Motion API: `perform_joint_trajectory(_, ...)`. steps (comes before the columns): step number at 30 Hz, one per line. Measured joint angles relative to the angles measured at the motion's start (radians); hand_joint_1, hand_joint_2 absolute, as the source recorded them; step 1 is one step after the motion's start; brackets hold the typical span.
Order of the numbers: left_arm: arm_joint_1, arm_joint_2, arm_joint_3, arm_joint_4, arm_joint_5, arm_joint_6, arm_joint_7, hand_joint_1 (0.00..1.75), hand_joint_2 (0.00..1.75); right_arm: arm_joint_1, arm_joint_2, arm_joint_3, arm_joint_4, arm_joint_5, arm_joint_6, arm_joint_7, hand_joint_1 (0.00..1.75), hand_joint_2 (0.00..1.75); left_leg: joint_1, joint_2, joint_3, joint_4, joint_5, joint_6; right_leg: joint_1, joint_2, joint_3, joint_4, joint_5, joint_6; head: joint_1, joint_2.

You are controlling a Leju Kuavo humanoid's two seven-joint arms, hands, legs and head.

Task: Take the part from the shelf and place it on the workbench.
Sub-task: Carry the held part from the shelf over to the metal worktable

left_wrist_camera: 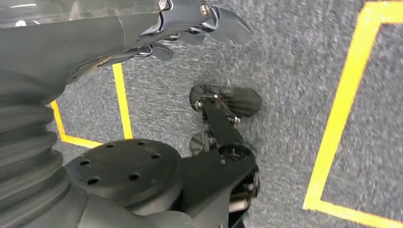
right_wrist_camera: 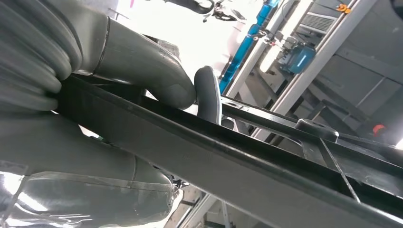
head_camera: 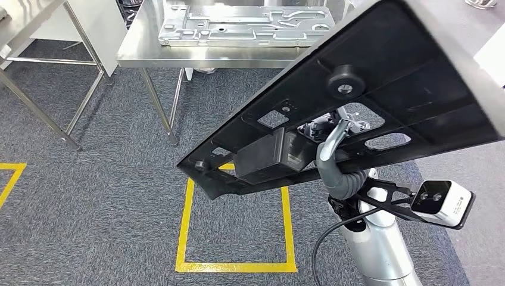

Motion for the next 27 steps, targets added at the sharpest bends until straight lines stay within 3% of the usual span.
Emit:
perform_joint_trajectory(2,-0.002,0.0,0.0,0.0,0.0,-0.006,-0.004,0.0,1.75,-0.001,-0.001,0.0,-0.001,0.005,0.0,0.001,1.75,1.75,-0.003,0.003,0.002,0.002,-0.004,-0.01,0.006,-0.007,0.048,-0.091,0.022,-0.013,0.0,0.0)
perform_joint_trajectory(5,-0.002,0.0,0.0,0.0,0.0,-0.008,-0.008,0.0,1.75,0.0,-0.002,0.0,-0.002,0.006,0.001,0.001,1.75,1.75,-0.003,0.003,0.006,0.0,-0.008,-0.028,0.009,-0.003,0.053,-0.101,0.018,-0.031,-0.001,0.0)
perform_joint_trajectory(7,-0.001,0.001,0.0,0.0,0.0,-0.008,-0.008,0.0,1.75,-0.002,-0.002,-0.001,-0.003,0.005,0.001,-0.001,1.75,1.75,-0.001,-0.01,-0.006,0.038,-0.033,-0.037,0.004,0.001,0.063,-0.109,0.018,-0.043,-0.002,0.0)
perform_joint_trajectory(10,0.003,0.001,0.0,0.0,0.0,-0.008,-0.008,0.0,1.75,-0.002,-0.002,-0.001,-0.003,0.005,0.001,-0.005,1.75,1.75,0.0,-0.031,-0.103,0.231,-0.116,-0.043,0.005,0.007,0.074,-0.111,0.012,-0.056,-0.007,0.0)
perform_joint_trajectory(11,0.005,0.001,0.0,0.0,-0.001,-0.008,-0.008,0.0,1.75,-0.001,-0.002,-0.001,-0.002,0.005,0.002,-0.006,1.75,1.75,0.0,-0.033,-0.135,0.283,-0.127,-0.044,0.007,0.011,0.077,-0.111,0.009,-0.058,-0.007,0.0)
perform_joint_trajectory(12,0.007,0.001,0.0,0.0,-0.001,-0.008,-0.008,0.0,1.75,0.0,-0.003,-0.001,-0.001,0.005,0.002,-0.008,1.75,1.75,0.0,-0.034,-0.152,0.302,-0.119,-0.043,0.009,0.016,0.08,-0.11,0.006,-0.058,-0.007,0.0)
perform_joint_trajectory(13,0.008,0.002,0.0,0.0,-0.001,-0.008,-0.008,0.0,1.75,0.0,-0.003,-0.001,0.0,0.005,0.002,-0.01,1.75,1.75,0.0,-0.034,-0.149,0.279,-0.09,-0.04,0.01,0.021,0.086,-0.11,0.001,-0.057,-0.008,0.0)
perform_joint_trajectory(15,0.009,0.004,0.001,0.0,-0.001,-0.008,-0.008,0.0,1.75,0.0,-0.004,-0.001,0.002,0.004,0.003,-0.013,1.75,1.75,-0.002,-0.038,-0.098,0.147,-0.005,-0.03,0.012,0.028,0.101,-0.108,-0.011,-0.054,-0.008,0.0)
perform_joint_trajectory(17,0.009,0.008,0.001,0.0,-0.001,-0.008,-0.008,0.0,1.75,-0.002,-0.005,-0.001,0.005,0.003,0.004,-0.015,1.75,1.75,-0.007,-0.043,-0.051,0.036,0.035,-0.018,0.014,0.033,0.108,-0.107,-0.021,-0.046,-0.008,0.0)
perform_joint_trajectory(20,0.006,0.009,0.001,0.0,-0.001,-0.008,-0.009,0.0,1.75,-0.002,-0.006,-0.001,0.006,0.002,0.003,-0.021,1.75,1.75,-0.009,-0.043,-0.036,0.004,0.028,-0.004,0.014,0.035,0.108,-0.103,-0.021,-0.028,-0.008,0.0)
perform_joint_trajectory(22,0.007,0.01,0.002,0.0,-0.001,-0.008,-0.012,0.0,1.75,-0.005,-0.008,-0.002,0.006,0.002,0.002,-0.025,1.75,1.75,-0.005,-0.043,-0.021,-0.006,0.026,0.006,0.012,0.029,0.096,-0.067,-0.035,-0.018,-0.005,0.0)
perform_joint_trajectory(23,0.006,0.01,0.002,0.0,-0.001,-0.008,-0.014,0.0,1.75,-0.007,-0.008,-0.003,0.006,0.002,0.001,-0.026,1.75,1.75,-0.003,-0.042,-0.013,-0.01,0.024,0.011,0.01,0.024,0.072,-0.023,-0.056,-0.014,-0.004,0.0)
perform_joint_trajectory(25,0.005,0.01,0.002,0.0,-0.001,-0.01,-0.016,0.0,1.75,-0.007,-0.01,-0.004,0.008,0.003,0.0,-0.028,1.75,1.75,-0.004,-0.042,-0.005,-0.011,0.016,0.016,0.005,0.019,-0.007,0.108,-0.106,-0.006,-0.001,0.0)
perform_joint_trajectory(26,0.005,0.01,0.002,0.0,-0.001,-0.011,-0.017,0.0,1.75,-0.006,-0.01,-0.004,0.01,0.003,0.0,-0.028,1.75,1.75,-0.004,-0.041,-0.001,-0.011,0.011,0.016,0.002,0.018,-0.047,0.162,-0.12,-0.003,-0.001,0.0)
perform_joint_trajectory(27,0.005,0.01,0.002,0.0,-0.001,-0.012,-0.018,0.0,1.75,-0.005,-0.011,-0.004,0.011,0.004,0.0,-0.028,1.75,1.75,-0.004,-0.041,0.004,-0.011,0.005,0.015,0.0,0.017,-0.072,0.186,-0.115,0.0,-0.001,0.0)
